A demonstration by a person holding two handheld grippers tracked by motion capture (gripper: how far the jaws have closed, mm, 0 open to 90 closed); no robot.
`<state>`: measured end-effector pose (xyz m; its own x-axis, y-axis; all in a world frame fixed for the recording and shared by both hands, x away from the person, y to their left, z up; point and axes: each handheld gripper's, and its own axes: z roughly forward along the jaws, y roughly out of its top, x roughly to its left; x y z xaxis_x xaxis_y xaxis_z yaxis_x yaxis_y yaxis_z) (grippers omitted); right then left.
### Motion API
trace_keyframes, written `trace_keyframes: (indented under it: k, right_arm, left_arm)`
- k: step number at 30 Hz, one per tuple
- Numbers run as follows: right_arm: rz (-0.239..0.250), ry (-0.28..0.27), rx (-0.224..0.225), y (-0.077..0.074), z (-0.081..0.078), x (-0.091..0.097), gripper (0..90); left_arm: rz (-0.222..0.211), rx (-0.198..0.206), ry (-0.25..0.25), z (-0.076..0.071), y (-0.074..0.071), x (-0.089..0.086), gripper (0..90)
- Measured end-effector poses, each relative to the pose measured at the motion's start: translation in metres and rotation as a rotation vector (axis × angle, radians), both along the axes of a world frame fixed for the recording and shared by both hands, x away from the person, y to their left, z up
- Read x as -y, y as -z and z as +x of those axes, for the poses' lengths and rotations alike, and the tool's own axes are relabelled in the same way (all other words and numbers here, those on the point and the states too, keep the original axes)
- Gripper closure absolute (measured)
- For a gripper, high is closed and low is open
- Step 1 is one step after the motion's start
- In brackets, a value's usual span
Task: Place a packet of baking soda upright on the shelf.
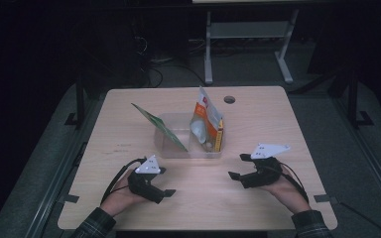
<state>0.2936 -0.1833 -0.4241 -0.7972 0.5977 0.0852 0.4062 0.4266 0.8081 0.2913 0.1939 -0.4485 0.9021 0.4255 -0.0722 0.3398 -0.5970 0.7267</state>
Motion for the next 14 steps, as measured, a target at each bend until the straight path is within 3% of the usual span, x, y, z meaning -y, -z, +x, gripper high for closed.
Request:
trace_keyframes:
  k: [2, 7, 14]
  right_arm:
    - [-0.04, -0.003, -0.006, 0.006, -0.004, -0.001, 20.8]
    - [-0.086, -0.021, -0.018, 0.014, -0.009, -0.004, 20.0]
    - [-0.067, -0.02, -0.018, 0.013, -0.008, -0.002, 19.0]
  left_arm:
    - [0.012, -0.003, 0.007, -0.001, 0.001, 0.001, 14.4]
    - [0.015, -0.009, 0.022, -0.003, 0.002, 0.003, 14.4]
    - [0.022, -0.007, 0.028, -0.003, 0.003, 0.003, 14.4]
